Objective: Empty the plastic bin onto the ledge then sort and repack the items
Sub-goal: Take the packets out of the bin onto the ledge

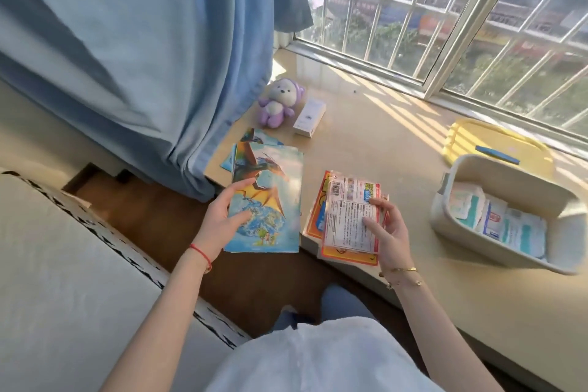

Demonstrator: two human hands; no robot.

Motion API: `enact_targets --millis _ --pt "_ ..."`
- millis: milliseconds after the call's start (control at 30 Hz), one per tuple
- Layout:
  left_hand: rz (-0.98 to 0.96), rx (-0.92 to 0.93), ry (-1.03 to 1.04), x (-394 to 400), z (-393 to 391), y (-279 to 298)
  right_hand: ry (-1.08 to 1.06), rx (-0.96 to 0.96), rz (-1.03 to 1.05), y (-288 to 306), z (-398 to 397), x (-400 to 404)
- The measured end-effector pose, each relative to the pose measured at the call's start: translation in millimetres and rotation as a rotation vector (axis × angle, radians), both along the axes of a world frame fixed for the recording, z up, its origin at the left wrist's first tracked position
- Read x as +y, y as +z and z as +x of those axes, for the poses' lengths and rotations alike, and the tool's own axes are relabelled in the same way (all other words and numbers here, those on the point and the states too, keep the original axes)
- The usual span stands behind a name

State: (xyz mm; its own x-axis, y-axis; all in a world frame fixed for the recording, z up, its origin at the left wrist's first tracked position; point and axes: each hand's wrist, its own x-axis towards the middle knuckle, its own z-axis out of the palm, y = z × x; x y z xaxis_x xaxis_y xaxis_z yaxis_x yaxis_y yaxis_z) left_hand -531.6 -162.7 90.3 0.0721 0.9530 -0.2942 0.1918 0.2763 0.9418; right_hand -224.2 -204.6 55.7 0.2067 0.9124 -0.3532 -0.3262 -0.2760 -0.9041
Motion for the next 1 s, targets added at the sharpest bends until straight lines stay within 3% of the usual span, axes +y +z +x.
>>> enact_targets --millis 667,1000 --pt "-0.181 0.063 -0.121 261.9 -90.3 -70.1 -0.159 -0.076 -0.17 -71.6 -95.0 220.1" --pt "-0.36 0.151 -0.241 353.5 -110.7 -132.2 -0.264 -0.175 -0.381 -133.5 -140.3 272.8"
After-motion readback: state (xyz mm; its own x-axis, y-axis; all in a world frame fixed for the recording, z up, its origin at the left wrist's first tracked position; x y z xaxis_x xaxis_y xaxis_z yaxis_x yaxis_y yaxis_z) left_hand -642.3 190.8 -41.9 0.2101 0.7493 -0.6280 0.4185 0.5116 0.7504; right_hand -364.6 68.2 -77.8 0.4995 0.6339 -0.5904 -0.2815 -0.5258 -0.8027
